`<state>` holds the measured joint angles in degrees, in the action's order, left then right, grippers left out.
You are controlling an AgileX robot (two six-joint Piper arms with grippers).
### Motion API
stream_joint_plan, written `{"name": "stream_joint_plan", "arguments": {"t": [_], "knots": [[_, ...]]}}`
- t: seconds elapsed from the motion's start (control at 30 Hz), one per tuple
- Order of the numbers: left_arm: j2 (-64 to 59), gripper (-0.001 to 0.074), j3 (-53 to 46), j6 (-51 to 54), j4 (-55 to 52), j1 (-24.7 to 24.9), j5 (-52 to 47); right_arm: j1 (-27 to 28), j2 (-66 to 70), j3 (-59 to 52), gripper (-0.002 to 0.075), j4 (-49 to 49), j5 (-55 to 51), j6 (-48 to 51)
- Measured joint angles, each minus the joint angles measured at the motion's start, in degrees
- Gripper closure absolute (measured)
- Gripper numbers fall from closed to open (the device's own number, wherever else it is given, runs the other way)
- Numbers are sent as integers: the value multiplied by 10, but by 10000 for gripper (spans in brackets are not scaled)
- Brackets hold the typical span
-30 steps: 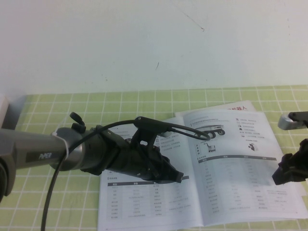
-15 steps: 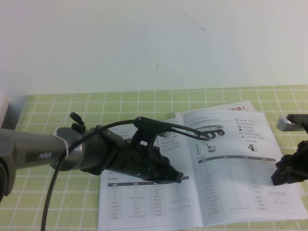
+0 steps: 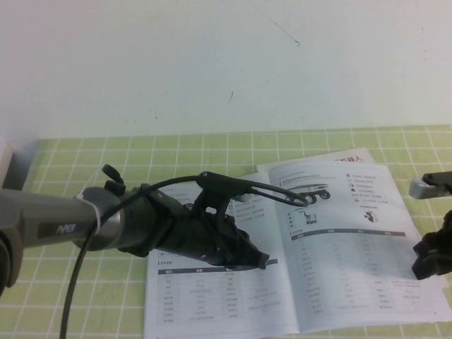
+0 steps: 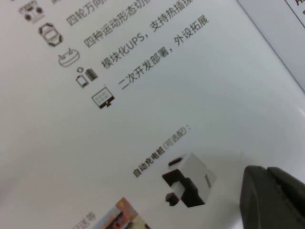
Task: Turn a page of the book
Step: Open the closed book
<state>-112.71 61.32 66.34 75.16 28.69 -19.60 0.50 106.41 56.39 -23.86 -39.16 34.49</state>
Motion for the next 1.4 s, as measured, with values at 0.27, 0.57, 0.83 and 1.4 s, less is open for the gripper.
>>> {"name": "stream_joint_plan", "arguments": {"t": [0.27,0.57,0.83,1.4], "knots": [[0,739,0,0,0,0,0,0,1,1,391,-7,-1,-18],[0,739,0,0,-2,0,0,0,2,1,391,-38,-1,6],[0,739,0,0,-2,0,-1,0,2,1,424,-42,-3,16],[0,739,0,3,-2,0,-4,11,-300,20,690,-42,-41,18]]}}
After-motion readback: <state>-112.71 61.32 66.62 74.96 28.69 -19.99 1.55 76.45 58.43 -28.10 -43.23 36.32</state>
